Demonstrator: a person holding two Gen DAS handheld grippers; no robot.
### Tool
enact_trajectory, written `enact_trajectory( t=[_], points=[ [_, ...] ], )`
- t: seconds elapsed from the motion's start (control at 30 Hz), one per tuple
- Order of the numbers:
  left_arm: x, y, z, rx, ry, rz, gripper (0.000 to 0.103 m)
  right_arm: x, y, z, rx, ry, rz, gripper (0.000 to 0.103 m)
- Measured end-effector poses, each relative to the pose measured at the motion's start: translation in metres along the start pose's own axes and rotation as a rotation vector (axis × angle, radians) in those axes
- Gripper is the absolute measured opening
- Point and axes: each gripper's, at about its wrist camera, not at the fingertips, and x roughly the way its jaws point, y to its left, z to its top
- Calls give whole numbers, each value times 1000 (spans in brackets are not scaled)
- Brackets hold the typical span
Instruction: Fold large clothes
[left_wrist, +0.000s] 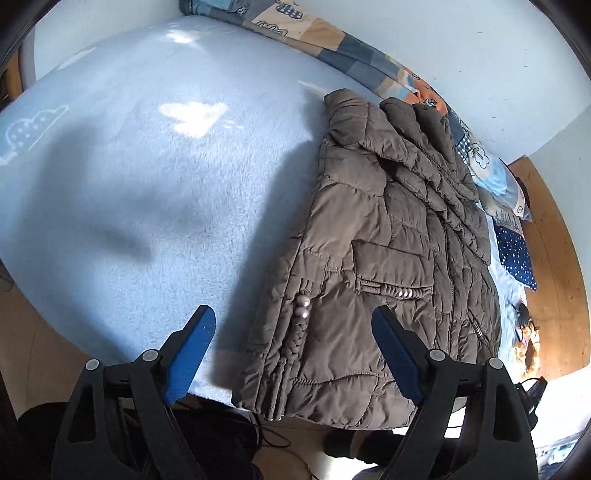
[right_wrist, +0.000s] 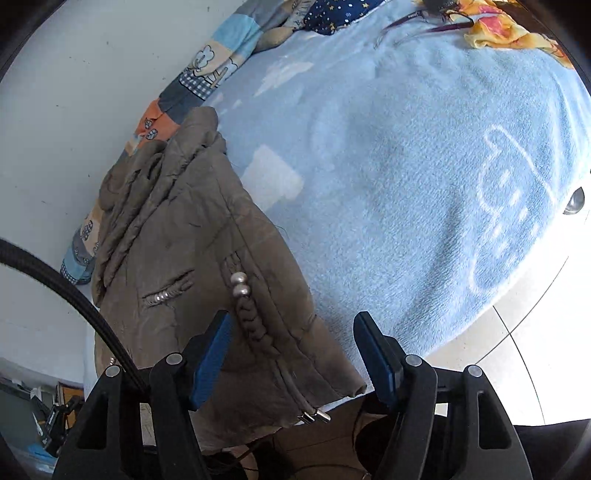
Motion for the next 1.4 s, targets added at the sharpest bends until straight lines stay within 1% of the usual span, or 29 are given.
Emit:
enact_trajectory(
  t=[0.07, 0.13, 0.2, 0.27, 0.3, 0.33, 0.4, 0.43, 0.47, 0.53, 0.6, 0.63, 0.73, 0.8, 0.87, 1.0, 1.07, 1.13, 1.2, 1.23, 1.33, 1.4],
  points=[
    [-3, 2, -4, -1, -3, 13, 85, 11, -5, 0, 23, 33, 16, 74],
    [-4, 4, -5, -10, 10, 8, 85, 21, -4, 0, 25, 70, 26, 74],
    [-5, 8, -7, -24, 21, 2, 85, 32, 1, -4, 17, 121, 53, 80],
    [-2, 11, -8, -37, 47, -5, 85, 32, 8, -7, -12, 119, 35, 80],
    [0, 12, -9, -41, 61, -5, 85, 31, 10, -8, -18, 120, 40, 80],
    [3, 12, -11, -44, 72, -3, 85, 30, 13, -9, -28, 118, 47, 76],
    [9, 10, -18, -39, 99, 5, 85, 25, 22, -11, -67, 95, 29, 42],
    [14, 9, -23, -41, 115, 3, 85, 24, 26, -11, -88, 87, 15, 36],
    [18, 8, -27, -43, 129, -1, 85, 23, 28, -12, -97, 85, 15, 35],
    [28, 5, -36, -46, 156, 12, 85, 23, 30, -13, -105, 85, 8, 34],
    [33, 5, -41, -53, 149, 45, 84, 23, 28, -12, -102, 86, 6, 34],
    [33, 3, -42, -46, 138, 64, 74, 23, 27, -12, -98, 87, 7, 34],
    [41, 2, -41, -43, 156, 68, 57, 23, 25, -12, -97, 90, 3, 35],
    [48, 2, -41, -43, 172, 76, 52, 26, 27, -10, -95, 92, 2, 37],
    [52, 0, -41, -30, 179, 86, 52, 30, 28, -7, -90, 96, 2, 39],
    [57, -9, -45, 13, 188, 109, 52, 33, 29, -6, -93, 103, -6, 46],
    [58, -15, -48, 38, 184, 132, 52, 34, 29, -7, -98, 108, -18, 49],
    [61, -19, -52, 52, 174, 159, 65, 35, 30, -8, -102, 110, -25, 49],
    [63, -19, -55, 40, 158, 175, 70, 36, 32, -8, -113, 109, -35, 49],
    [65, -18, -55, 30, 154, 181, 71, 37, 34, -8, -121, 108, -40, 49],
    [69, -17, -58, 26, 147, 194, 74, 35, 36, -9, -140, 102, -43, 44],
    [72, -15, -60, 22, 148, 198, 76, 35, 38, -10, -154, 99, -50, 43]
  ],
)
